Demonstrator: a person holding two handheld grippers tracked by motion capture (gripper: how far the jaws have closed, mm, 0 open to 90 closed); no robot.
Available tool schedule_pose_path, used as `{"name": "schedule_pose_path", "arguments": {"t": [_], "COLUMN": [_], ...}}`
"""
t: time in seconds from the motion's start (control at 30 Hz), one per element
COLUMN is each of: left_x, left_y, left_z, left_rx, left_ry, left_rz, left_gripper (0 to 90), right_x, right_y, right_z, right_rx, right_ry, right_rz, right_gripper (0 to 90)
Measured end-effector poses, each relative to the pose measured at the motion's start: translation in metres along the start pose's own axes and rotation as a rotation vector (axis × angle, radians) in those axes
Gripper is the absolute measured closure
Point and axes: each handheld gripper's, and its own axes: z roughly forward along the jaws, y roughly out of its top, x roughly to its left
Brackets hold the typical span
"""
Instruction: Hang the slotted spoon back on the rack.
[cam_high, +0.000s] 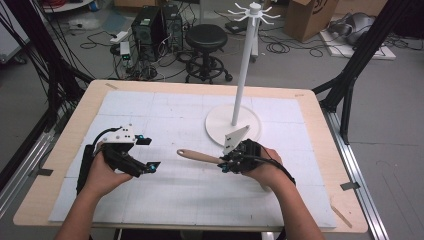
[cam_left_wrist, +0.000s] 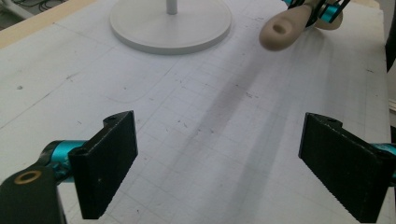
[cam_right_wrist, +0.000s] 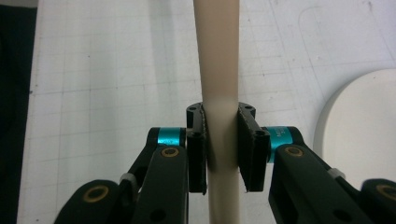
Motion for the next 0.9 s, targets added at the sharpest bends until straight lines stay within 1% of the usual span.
{"name": "schedule_pose_path", "arguments": {"t": [0.1, 0.23, 0.43, 0.53, 0.63, 0.73, 0.8, 0.9], "left_x": [0.000, 0.001, 0.000, -0.001, -0.001, 0.000, -0.001, -0.001], "left_y": [0.000, 0.000, 0.001, 0.002, 0.002, 0.003, 0.003, 0.004], "left_z": [0.000, 0.000, -0.003, -0.005, -0.005, -0.006, -0.006, -0.008], "left_rx": [0.002, -0.002, -0.022, -0.030, -0.039, -0.037, -0.040, -0.048], "left_ry": [0.000, -0.001, -0.004, -0.005, -0.003, -0.006, -0.003, -0.002], "left_rz": [0.002, 0.001, 0.000, -0.001, -0.006, 0.001, 0.001, -0.001], "left_gripper": [12.2, 12.2, 12.2, 12.2, 12.2, 12.2, 12.2, 12.2], "right_x": [0.000, 0.000, -0.001, -0.001, -0.002, -0.005, -0.006, -0.007], "right_y": [0.000, 0.001, 0.008, 0.010, 0.010, 0.009, 0.010, 0.012], "right_z": [-0.006, -0.019, -0.043, -0.053, -0.062, -0.070, -0.076, -0.081], "right_rx": [-0.028, -0.090, -0.203, -0.273, -0.344, -0.406, -0.427, -0.449], "right_ry": [0.001, -0.004, -0.023, -0.026, -0.025, -0.026, -0.031, -0.040], "right_rz": [0.005, 0.006, 0.006, 0.011, 0.024, 0.040, 0.050, 0.041], "right_gripper": [76.4, 76.4, 76.5, 76.5, 76.5, 76.5, 76.5, 76.4]}}
